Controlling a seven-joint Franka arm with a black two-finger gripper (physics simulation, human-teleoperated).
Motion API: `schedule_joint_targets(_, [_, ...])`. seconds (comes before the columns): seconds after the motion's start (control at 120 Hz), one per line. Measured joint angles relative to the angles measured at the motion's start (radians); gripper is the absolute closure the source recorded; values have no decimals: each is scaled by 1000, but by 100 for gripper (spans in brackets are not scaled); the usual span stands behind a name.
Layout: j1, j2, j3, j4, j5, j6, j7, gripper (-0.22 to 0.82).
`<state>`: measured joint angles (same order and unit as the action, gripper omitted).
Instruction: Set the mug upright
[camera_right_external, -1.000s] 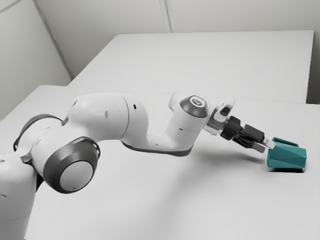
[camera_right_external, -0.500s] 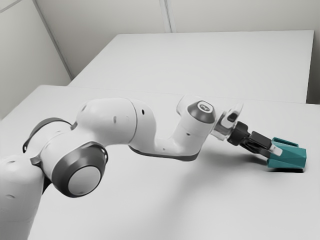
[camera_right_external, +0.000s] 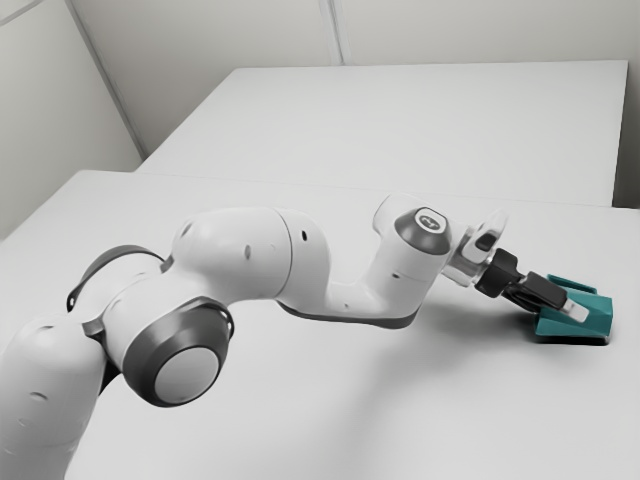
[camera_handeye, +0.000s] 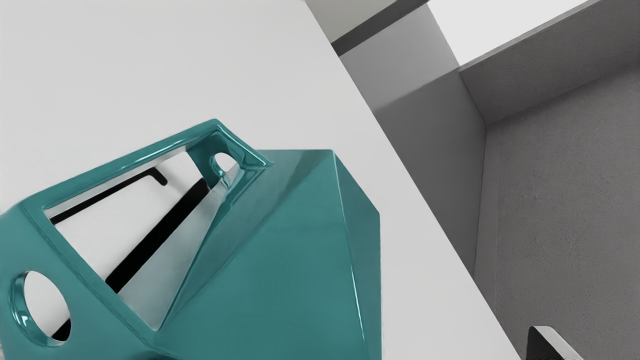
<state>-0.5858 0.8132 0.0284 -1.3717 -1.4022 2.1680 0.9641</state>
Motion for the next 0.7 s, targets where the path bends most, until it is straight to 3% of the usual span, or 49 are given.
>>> schedule_joint_targets(0.425, [-11, 0, 14, 1, 0, 1, 5, 64])
schedule_joint_targets(0.7, [-17, -15, 17, 2, 8, 8, 8, 74])
